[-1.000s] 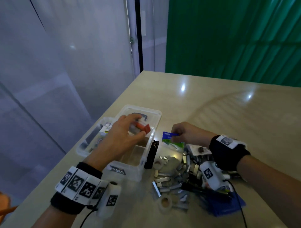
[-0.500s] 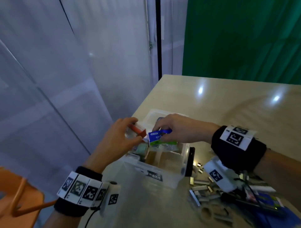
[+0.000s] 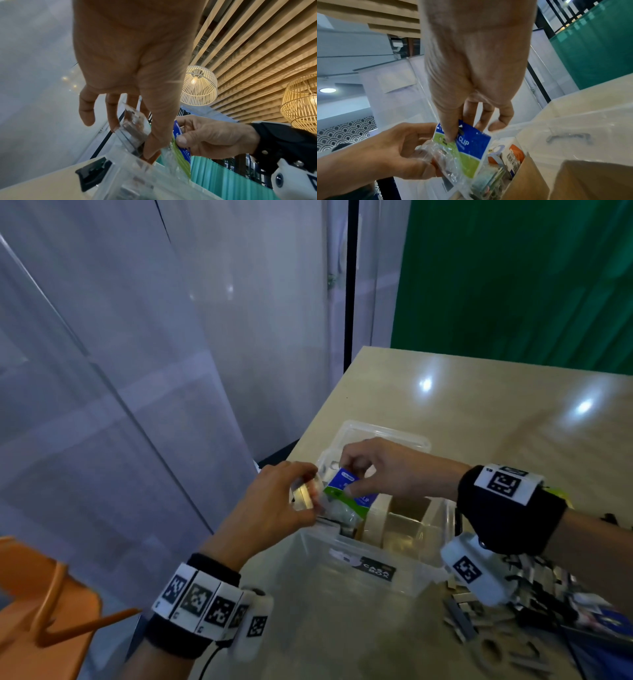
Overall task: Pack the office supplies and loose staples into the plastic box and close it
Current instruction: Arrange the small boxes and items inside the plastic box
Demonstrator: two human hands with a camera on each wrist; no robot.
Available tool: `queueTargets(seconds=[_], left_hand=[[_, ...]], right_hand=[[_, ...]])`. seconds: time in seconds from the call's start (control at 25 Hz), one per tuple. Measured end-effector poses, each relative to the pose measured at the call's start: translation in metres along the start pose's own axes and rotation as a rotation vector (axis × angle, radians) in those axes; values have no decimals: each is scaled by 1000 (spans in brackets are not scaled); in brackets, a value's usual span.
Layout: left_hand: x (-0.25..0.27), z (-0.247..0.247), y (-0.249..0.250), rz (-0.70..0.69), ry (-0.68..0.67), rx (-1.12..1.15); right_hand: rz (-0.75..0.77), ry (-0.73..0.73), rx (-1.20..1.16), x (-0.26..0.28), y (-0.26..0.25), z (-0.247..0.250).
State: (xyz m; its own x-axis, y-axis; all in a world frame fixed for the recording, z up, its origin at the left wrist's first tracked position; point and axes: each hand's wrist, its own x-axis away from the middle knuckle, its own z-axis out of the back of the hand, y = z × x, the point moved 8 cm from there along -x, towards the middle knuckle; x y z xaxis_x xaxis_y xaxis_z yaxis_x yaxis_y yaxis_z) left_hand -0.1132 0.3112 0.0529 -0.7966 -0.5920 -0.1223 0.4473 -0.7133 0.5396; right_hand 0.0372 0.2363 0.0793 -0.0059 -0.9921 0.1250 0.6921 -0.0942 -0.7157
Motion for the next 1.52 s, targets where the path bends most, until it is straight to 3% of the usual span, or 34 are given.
queueTargets(seconds=[0.12,0.28,0.44,0.6,0.92,1.4,1.52], left_hand=[[-4,-3,-3,-6,-24,-7],[-6,-8,0,-23,-50,5],[-10,-13,9,-64,-52,-14],[-13,-21,9,-78,-80,-34],[-20,-27,8,-91,-101,-45],[-25,-31,9,-130,-75,-64],[-24,-29,8,-137,-55,-40]], right_hand=[[-76,-19,-117,-1,6,-2],[-52,-58,-89,-4,7,-9],[47,-113,219,-7,10,-29],[29,-205,390,-5,26,-30],[155,-199,743,-7,24,-33],[176,-274,707,2,3,-58],[117,-364,593,6,8,-58]])
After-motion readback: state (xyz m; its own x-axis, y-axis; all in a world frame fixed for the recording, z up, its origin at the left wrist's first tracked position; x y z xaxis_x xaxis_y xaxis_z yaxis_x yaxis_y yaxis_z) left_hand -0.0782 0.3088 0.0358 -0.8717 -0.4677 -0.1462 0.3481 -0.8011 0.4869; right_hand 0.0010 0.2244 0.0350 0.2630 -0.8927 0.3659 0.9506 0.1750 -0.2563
